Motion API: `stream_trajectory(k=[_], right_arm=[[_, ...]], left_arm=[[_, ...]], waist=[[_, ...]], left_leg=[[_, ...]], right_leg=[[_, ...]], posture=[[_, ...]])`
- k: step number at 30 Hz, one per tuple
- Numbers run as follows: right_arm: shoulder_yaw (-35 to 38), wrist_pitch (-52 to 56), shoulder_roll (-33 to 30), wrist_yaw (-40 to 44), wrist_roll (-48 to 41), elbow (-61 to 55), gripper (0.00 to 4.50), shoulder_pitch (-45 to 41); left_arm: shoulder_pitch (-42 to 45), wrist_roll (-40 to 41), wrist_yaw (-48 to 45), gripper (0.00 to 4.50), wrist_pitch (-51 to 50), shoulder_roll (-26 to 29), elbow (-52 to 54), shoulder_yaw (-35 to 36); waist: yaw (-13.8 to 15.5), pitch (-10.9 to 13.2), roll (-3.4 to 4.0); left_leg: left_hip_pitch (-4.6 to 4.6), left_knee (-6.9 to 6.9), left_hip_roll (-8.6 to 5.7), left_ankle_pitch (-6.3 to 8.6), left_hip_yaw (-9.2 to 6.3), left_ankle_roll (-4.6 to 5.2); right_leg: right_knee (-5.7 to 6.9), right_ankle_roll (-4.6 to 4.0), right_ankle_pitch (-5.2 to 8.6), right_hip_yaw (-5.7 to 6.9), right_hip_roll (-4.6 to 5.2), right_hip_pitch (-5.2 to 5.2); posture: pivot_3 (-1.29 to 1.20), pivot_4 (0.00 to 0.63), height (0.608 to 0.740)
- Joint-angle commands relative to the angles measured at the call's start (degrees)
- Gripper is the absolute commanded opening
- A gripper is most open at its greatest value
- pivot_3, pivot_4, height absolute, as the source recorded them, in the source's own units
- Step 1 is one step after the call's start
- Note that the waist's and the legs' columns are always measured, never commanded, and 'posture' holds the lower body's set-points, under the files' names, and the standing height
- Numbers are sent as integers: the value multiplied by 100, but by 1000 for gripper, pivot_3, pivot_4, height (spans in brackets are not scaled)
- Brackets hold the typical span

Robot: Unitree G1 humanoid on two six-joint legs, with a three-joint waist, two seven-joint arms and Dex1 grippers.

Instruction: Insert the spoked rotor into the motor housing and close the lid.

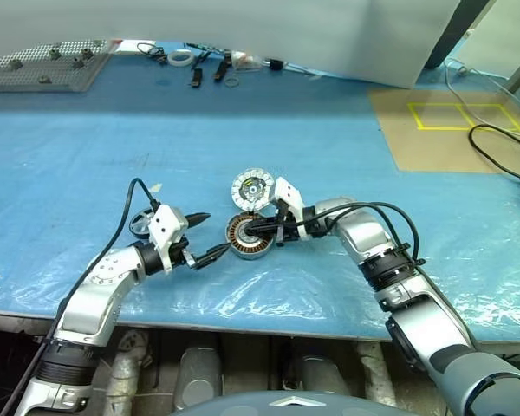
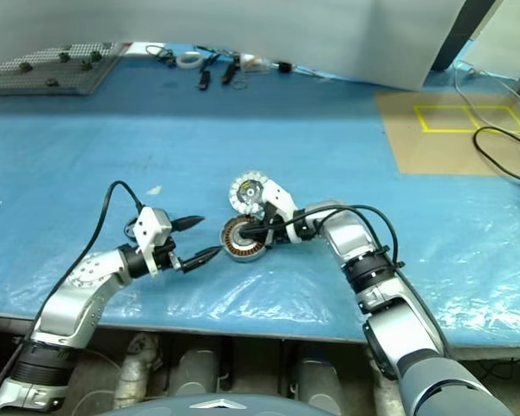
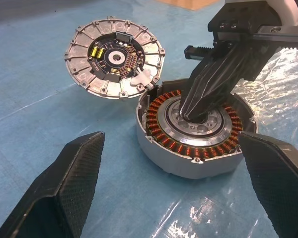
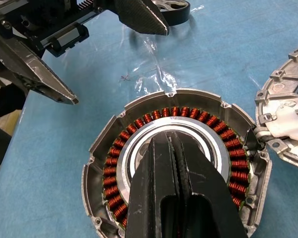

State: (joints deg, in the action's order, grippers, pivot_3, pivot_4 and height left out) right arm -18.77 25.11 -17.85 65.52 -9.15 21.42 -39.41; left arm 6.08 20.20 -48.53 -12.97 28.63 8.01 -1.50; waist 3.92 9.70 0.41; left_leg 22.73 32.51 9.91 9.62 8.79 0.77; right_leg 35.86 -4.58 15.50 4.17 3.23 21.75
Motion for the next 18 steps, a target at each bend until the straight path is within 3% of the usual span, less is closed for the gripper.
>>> stream_trajectory(k=[1,4,13,18], right_arm=[[348,240,112,35,-396,-145,33,-19],[565,25,88,-44,-447,-203,33,-148],[847,1064,-336,125,-1096,-1614,33,-104],[840,1121,-506,-35,-1081,-1792,33,66]], left_arm=[[16,122,-35,4500,44,102,152,227],[37,259,87,4500,-76,129,239,426],[-67,389,248,4500,-194,557,358,1181],[349,345,-128,4500,-472,1458,22,1479]], waist=[[-4,0,1],[-1,1,1],[3,1,1],[14,1,0]], left_leg=[[-2,0,0,0,0,0],[3,0,2,-1,0,1],[36,3,2,-2,-4,4],[34,5,5,-2,-7,2]], right_leg=[[0,0,0,0,0,-1],[1,0,0,0,-1,5],[0,1,-1,9,-1,29],[1,0,-1,10,-4,29]], posture=[[0,150,740],[0,150,740],[0,150,740],[0,150,740]])
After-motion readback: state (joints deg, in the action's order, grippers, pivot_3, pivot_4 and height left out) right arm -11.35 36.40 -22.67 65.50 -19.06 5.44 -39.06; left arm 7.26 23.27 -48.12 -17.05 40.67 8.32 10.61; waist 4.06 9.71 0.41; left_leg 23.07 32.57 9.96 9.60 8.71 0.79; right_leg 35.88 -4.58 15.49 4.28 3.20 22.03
